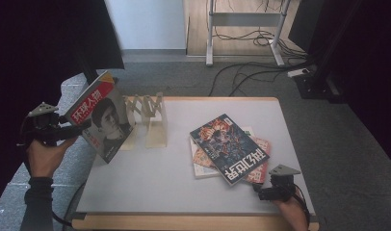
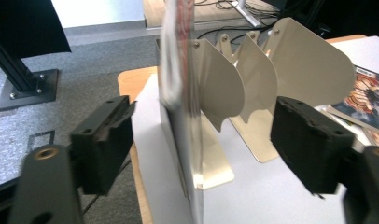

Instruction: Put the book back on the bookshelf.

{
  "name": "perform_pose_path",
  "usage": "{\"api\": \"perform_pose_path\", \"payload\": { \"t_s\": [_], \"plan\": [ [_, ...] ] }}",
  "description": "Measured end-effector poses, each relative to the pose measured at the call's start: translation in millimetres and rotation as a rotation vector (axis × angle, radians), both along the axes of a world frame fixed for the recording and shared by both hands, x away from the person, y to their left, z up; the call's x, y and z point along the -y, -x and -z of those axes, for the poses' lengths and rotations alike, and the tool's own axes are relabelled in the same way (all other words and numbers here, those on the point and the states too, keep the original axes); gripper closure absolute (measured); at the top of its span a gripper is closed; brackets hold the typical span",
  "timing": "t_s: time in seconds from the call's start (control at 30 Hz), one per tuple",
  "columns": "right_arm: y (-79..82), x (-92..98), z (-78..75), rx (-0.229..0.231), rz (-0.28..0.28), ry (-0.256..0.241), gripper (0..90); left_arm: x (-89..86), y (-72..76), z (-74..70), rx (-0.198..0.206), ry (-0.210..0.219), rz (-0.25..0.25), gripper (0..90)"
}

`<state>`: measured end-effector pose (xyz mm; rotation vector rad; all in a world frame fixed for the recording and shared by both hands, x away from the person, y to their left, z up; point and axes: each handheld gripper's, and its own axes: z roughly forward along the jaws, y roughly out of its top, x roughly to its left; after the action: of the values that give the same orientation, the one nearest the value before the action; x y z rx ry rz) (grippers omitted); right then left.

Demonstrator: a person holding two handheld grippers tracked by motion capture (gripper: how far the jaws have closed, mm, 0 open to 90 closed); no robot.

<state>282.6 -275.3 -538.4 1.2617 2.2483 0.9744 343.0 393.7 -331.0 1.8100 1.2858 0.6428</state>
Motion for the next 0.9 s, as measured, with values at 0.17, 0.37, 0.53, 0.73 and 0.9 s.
{"api": "perform_pose_path", "payload": {
  "t_s": [0.17,0.37,0.53,0.73,0.9],
  "plan": [
    [0.0,0.0,0.0,0.000,0.000,0.000,0.0,0.9,10.1,5.5,-0.020,0.001,0.028,13.9],
    [0.0,0.0,0.0,0.000,0.000,0.000,0.0,0.9,26.5,12.0,-0.007,0.030,0.041,13.9],
    [0.0,0.1,0.0,-0.001,-0.001,0.000,0.0,8.6,41.9,16.5,-0.003,0.014,0.062,14.0],
    [0.0,0.1,0.0,-0.001,-0.001,0.001,0.0,24.2,56.6,20.7,0.000,-0.009,0.105,14.1],
    [0.1,0.1,0.0,0.000,-0.001,0.001,0.0,36.9,58.7,24.3,0.006,0.005,0.149,13.9]
  ]
}}
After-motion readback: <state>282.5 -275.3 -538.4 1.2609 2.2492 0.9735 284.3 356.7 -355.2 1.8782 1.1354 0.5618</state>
